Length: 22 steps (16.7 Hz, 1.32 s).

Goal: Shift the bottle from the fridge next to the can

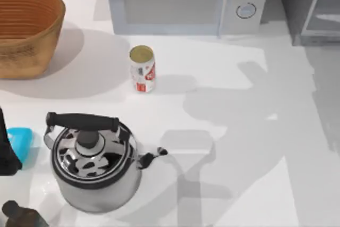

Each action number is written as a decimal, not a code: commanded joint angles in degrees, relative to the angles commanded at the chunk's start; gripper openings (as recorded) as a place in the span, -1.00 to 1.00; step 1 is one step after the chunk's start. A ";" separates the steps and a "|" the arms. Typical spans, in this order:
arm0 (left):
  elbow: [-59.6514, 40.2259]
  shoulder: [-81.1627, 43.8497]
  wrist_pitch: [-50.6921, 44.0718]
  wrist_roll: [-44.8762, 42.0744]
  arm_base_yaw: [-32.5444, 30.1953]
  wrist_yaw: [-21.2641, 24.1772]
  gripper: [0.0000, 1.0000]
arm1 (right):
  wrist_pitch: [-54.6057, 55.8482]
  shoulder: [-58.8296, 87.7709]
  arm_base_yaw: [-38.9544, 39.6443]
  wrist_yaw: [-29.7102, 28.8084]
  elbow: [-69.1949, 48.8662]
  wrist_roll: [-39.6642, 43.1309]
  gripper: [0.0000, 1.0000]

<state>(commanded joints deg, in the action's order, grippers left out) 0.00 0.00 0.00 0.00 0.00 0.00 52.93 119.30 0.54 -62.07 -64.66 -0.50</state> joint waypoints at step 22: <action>0.00 0.00 0.00 0.00 0.00 0.00 1.00 | 16.31 5.23 31.96 17.77 10.14 -0.90 -1.00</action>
<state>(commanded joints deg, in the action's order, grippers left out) 0.00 0.00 0.00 0.00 0.00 0.00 69.24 124.52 32.50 -44.30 -54.52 -1.40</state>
